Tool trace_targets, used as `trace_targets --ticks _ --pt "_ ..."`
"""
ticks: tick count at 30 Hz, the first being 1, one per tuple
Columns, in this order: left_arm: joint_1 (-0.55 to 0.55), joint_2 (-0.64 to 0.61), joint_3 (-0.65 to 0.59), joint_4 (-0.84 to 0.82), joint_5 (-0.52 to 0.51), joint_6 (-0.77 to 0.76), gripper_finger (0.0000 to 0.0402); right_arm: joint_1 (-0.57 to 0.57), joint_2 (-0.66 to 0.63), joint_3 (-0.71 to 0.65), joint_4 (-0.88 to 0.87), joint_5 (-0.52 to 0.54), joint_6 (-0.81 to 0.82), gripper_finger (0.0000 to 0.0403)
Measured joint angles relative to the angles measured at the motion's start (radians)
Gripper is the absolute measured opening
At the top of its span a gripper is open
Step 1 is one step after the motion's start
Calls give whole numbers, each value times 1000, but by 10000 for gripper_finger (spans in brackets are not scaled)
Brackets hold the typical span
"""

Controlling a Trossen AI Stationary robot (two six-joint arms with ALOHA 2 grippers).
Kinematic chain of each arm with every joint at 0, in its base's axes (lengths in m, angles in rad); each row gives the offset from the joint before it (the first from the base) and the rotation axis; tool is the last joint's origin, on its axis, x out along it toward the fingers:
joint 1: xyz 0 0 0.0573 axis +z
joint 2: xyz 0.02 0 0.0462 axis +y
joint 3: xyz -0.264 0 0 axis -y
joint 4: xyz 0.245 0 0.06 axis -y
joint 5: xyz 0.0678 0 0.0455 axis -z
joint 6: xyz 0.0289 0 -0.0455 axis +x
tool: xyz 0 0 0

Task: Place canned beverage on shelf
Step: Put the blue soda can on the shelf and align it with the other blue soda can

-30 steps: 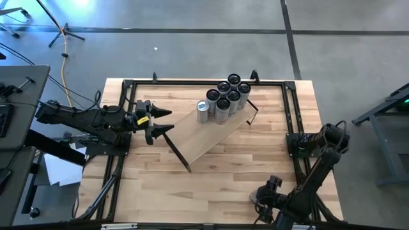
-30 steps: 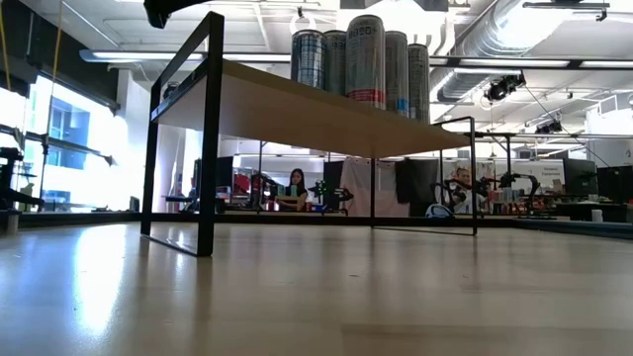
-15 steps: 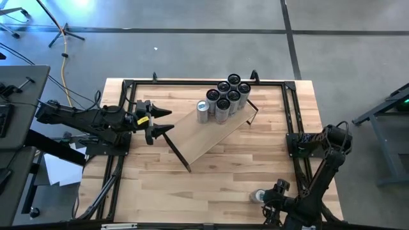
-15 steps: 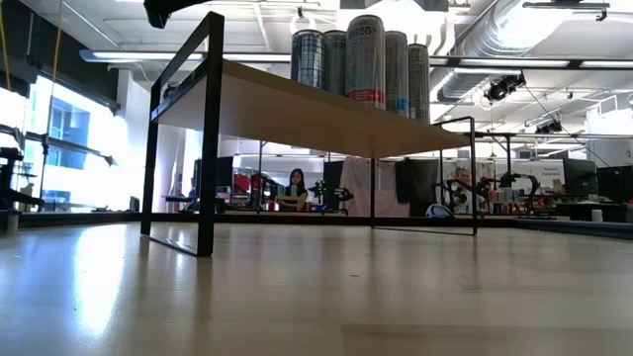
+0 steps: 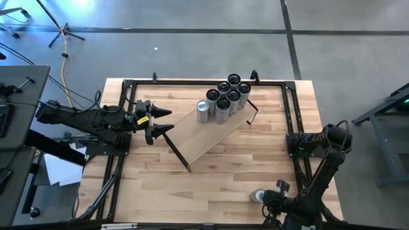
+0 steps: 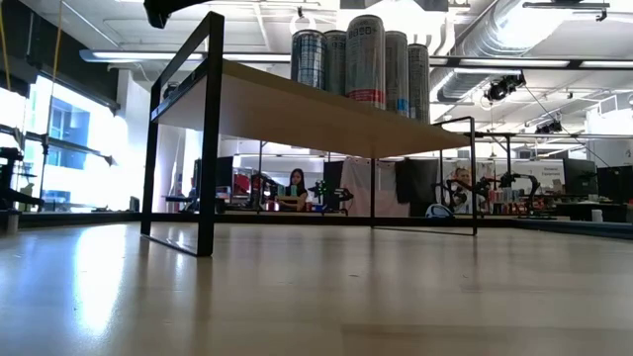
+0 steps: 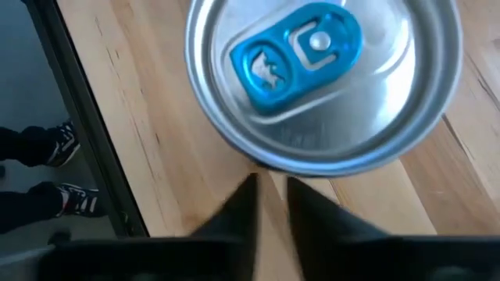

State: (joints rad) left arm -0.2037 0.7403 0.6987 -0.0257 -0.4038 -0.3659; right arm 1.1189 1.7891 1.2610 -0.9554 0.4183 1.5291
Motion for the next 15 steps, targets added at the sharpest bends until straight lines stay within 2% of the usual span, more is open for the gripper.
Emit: trace_targets --ticks 2,6,11,15 --pt "0 0 0 0 0 0 321 0 -3 0 0 -1 -1 16" --pt "0 0 0 0 0 -1 321 -1 -3 0 -8 6 17 25" --pt "0 0 0 0 0 -1 321 -20 -3 0 -8 34 16 3" --pt "0 0 0 0 0 -1 321 -48 -4 0 -7 83 15 7"
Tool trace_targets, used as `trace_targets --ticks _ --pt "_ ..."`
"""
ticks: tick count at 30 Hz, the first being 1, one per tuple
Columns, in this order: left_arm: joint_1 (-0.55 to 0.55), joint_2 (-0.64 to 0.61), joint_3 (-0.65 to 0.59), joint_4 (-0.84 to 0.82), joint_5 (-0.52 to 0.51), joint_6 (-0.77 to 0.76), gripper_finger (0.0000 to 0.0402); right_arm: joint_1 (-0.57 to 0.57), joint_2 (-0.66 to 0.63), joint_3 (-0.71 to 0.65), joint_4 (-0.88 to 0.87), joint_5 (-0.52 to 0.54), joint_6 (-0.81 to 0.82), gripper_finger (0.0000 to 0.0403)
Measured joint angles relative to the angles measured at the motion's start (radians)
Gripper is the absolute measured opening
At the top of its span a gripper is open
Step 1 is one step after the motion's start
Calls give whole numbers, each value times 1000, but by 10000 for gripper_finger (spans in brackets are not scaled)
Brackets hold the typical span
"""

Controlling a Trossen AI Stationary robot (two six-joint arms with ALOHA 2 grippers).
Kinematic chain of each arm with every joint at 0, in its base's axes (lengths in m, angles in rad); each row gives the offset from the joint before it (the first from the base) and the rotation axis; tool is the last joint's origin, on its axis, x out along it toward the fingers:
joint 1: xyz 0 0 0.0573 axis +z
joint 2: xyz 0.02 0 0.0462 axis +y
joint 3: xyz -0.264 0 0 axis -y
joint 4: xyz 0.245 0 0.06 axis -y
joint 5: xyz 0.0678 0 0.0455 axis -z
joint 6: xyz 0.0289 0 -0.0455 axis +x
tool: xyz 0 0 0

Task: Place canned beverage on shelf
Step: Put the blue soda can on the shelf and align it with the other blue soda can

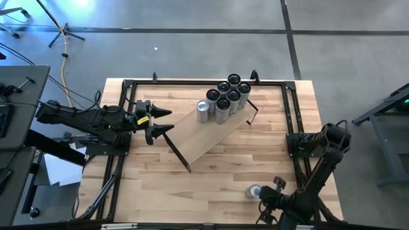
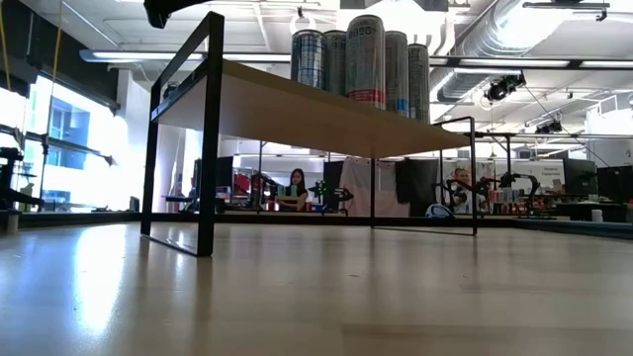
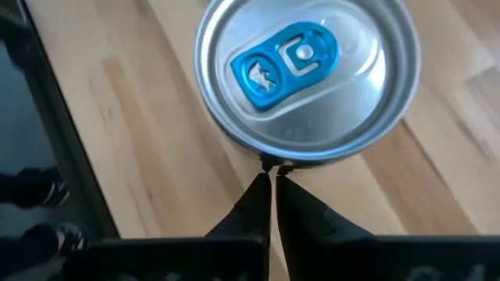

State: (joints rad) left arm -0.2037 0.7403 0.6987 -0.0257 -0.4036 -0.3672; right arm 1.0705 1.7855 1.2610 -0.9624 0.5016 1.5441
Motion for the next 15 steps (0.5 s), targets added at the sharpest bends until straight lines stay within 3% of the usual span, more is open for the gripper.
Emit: trace_targets --ticks 15 --pt "0 0 0 0 0 1 321 -166 -1 0 97 139 -250 0"
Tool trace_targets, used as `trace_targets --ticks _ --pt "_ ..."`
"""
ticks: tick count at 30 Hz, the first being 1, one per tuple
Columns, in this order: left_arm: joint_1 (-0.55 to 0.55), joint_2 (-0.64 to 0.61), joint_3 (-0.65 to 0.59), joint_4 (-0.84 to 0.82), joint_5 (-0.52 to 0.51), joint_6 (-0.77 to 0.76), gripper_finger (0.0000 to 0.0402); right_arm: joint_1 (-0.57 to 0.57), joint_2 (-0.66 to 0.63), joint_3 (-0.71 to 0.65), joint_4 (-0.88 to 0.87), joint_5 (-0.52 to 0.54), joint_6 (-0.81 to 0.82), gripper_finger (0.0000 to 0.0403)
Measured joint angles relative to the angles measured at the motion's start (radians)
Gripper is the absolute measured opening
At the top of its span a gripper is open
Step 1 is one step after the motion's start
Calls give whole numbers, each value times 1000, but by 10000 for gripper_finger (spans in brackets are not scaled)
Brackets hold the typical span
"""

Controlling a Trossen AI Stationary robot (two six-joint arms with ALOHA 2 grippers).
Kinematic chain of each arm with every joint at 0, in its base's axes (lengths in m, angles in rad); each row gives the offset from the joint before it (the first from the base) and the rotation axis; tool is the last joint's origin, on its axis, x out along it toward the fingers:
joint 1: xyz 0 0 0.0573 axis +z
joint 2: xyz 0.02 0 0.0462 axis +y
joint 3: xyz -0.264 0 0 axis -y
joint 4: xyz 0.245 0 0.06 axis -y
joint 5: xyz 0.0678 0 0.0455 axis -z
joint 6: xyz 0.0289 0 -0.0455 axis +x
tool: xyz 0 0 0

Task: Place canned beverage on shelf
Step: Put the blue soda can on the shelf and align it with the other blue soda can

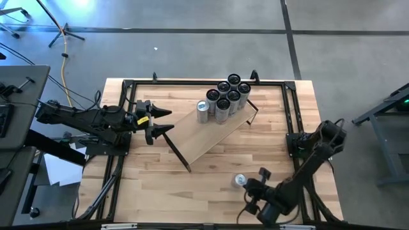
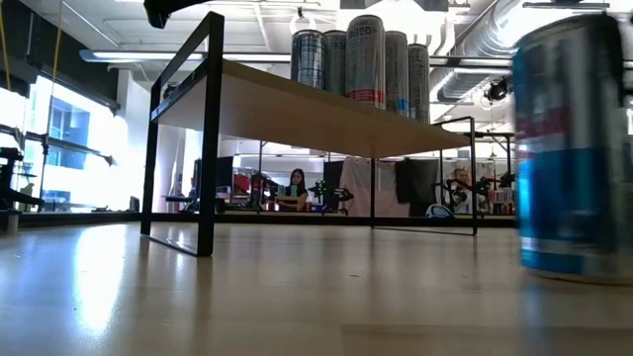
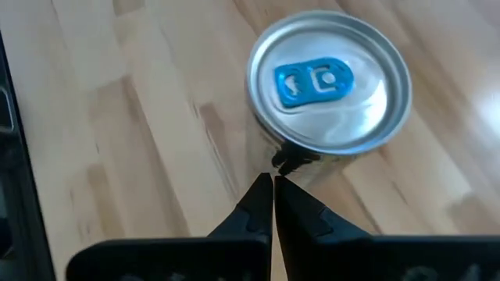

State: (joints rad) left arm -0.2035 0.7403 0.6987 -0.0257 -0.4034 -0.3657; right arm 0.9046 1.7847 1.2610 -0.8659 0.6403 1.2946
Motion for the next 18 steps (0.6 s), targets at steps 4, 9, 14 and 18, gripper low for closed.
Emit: trace_targets --ticks 4,9,14,18 --pt "0 0 0 0 0 0 321 -45 0 0 61 1 -111 0" --pt "0 0 0 0 0 0 321 -47 -6 0 39 -47 -128 0" --pt "0 0 0 -1 0 0 321 47 -26 0 -52 -92 42 0" --pt "0 0 0 -3 0 1 321 162 -30 -21 -76 -80 314 0"
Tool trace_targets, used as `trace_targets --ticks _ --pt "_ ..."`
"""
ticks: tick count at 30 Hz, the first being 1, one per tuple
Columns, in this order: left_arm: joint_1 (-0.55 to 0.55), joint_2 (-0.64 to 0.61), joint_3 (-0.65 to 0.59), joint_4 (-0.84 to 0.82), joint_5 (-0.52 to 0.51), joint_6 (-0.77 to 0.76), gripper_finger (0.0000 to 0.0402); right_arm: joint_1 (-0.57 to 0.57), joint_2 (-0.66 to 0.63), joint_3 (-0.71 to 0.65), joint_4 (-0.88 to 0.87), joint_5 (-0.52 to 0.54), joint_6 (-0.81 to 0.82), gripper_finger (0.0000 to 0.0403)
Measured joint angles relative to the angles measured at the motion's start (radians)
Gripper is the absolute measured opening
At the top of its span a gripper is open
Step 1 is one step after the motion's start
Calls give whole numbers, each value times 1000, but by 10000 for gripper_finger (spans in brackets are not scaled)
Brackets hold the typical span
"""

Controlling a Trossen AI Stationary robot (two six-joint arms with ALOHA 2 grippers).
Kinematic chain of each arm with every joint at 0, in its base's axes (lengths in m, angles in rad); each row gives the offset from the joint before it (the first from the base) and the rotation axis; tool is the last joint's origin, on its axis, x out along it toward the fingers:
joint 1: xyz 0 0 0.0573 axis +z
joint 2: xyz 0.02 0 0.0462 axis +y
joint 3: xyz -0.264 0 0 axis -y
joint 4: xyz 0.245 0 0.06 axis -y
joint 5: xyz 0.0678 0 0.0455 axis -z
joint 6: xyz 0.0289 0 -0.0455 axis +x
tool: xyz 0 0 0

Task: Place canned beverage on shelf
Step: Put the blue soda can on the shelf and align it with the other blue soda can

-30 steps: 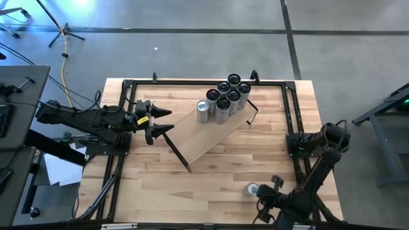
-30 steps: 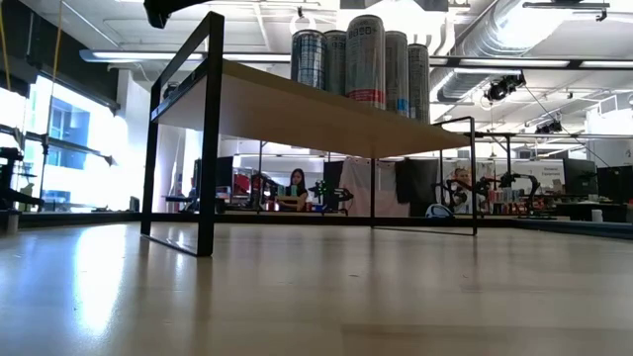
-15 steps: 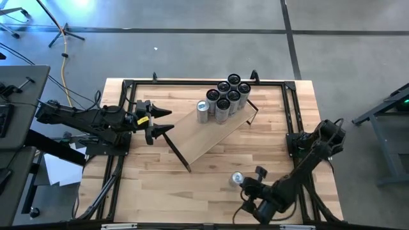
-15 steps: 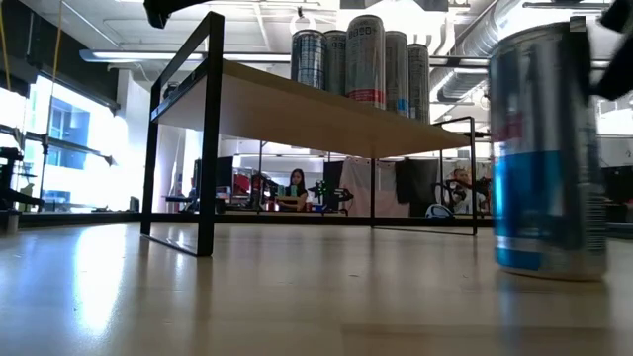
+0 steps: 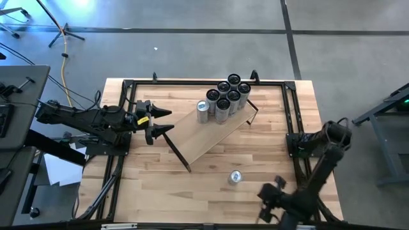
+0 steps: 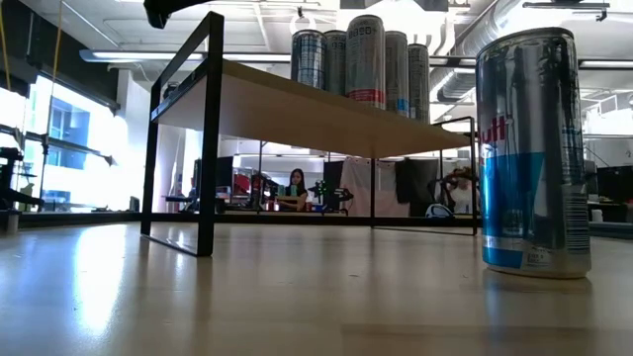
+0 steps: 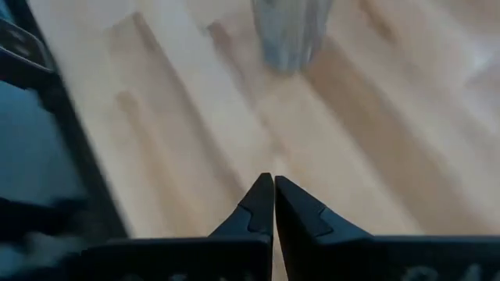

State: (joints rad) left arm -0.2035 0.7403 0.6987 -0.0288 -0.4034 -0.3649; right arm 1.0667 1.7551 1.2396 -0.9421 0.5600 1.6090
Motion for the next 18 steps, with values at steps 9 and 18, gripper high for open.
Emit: trace_targets --ticks 9,18 --pt "0 0 0 2 0 -52 321 83 -105 -214 198 136 208 0" --pt "0 0 0 2 0 -52 321 99 -204 -461 564 197 75 0"
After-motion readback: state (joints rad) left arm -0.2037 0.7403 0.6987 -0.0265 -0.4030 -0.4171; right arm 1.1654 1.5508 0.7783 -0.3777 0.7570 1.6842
